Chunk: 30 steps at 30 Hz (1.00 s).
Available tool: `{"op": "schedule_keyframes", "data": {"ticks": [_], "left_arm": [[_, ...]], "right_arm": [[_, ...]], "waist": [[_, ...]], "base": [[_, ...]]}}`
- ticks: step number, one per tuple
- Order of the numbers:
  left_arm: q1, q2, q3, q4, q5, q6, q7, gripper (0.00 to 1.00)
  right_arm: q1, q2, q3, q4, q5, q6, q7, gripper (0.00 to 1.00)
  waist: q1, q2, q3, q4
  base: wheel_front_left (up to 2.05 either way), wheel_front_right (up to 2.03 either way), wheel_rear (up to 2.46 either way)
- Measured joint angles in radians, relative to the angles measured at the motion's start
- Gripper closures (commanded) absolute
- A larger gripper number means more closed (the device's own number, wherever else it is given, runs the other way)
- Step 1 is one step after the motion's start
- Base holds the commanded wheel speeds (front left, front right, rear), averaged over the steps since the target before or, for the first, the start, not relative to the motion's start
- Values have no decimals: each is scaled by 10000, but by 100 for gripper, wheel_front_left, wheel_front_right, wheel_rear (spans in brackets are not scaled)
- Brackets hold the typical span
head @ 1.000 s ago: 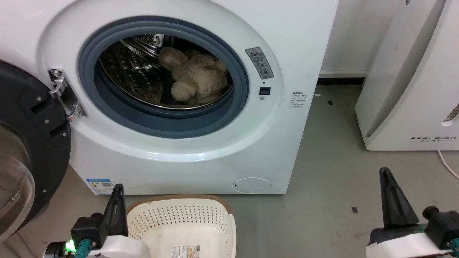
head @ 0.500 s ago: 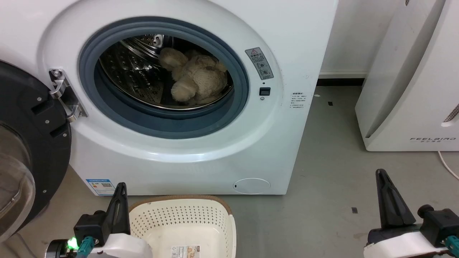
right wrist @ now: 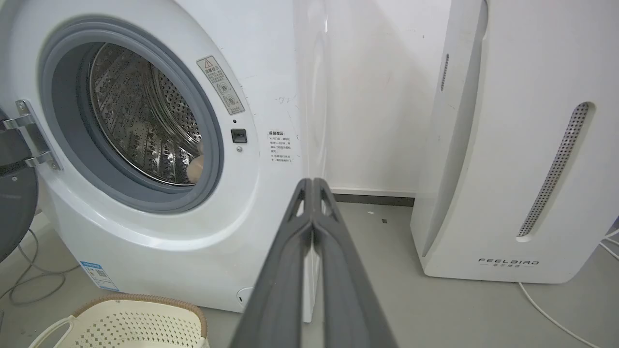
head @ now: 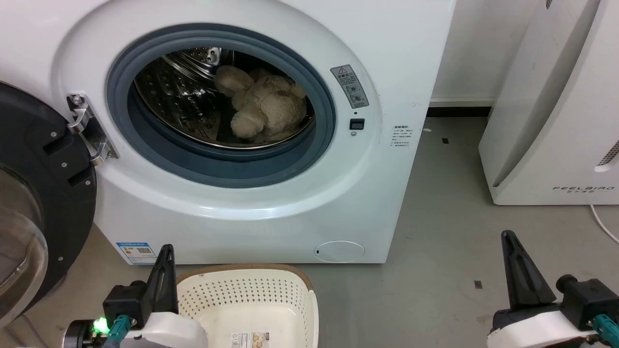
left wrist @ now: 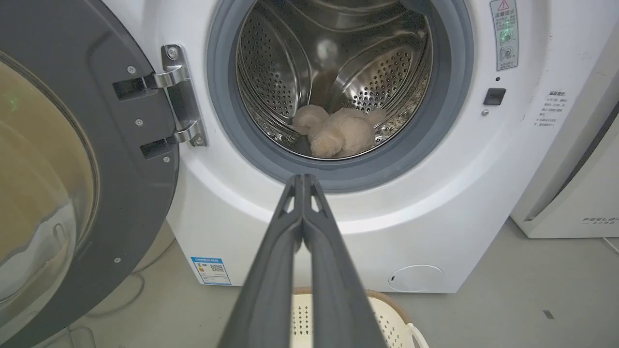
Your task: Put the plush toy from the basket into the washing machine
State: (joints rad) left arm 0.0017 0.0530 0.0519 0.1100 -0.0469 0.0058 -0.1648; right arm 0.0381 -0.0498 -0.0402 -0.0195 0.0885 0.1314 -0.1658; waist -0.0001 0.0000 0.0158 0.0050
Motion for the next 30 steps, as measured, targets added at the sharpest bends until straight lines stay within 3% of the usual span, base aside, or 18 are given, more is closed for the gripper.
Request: {"op": "schedule_keyframes", "data": {"ticks": [30], "left_arm": [[-1, -4, -169, -382, 107, 0, 593, 100]], "right_arm": [[-29, 0, 148, 65, -278, 0, 598, 100]], "waist": [[1, 0, -59, -19]], "base": [[0, 0, 0]]}}
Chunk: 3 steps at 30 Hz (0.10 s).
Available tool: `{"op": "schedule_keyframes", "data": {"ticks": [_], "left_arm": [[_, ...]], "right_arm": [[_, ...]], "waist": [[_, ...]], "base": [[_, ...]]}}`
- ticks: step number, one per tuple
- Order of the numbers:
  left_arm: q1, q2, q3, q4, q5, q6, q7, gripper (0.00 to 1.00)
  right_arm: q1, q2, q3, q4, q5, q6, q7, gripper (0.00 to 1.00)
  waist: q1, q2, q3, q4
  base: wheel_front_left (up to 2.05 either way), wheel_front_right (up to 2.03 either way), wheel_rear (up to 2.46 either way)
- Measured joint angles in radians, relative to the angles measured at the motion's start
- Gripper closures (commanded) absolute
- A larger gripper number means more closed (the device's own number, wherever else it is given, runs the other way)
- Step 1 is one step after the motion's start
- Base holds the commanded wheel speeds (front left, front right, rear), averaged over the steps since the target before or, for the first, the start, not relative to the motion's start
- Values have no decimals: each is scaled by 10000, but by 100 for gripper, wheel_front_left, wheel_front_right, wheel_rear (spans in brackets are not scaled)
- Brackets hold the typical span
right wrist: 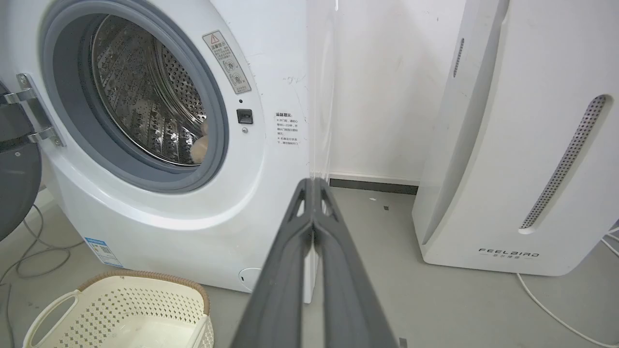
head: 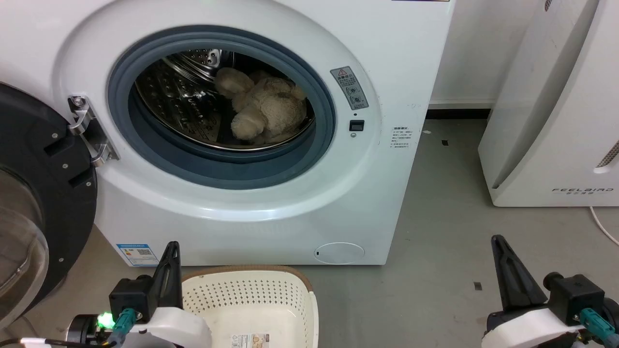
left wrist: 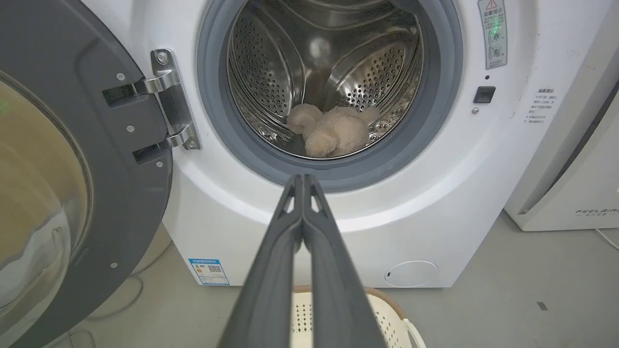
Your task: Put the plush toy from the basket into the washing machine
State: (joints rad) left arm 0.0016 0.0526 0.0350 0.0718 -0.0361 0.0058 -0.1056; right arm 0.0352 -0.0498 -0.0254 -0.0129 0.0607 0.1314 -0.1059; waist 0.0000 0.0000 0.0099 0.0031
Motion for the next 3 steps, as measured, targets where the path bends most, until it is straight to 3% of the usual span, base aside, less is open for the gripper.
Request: {"op": "schedule_keyframes", "data": {"ticks": [3], "left_arm": [[0, 0, -23, -29, 63, -2, 86, 100]], "right_arm": [[-2, 0, 12, 8, -6, 0, 77, 100]], "waist": [[0, 0, -6, -2]], "base": [[0, 0, 0]]}}
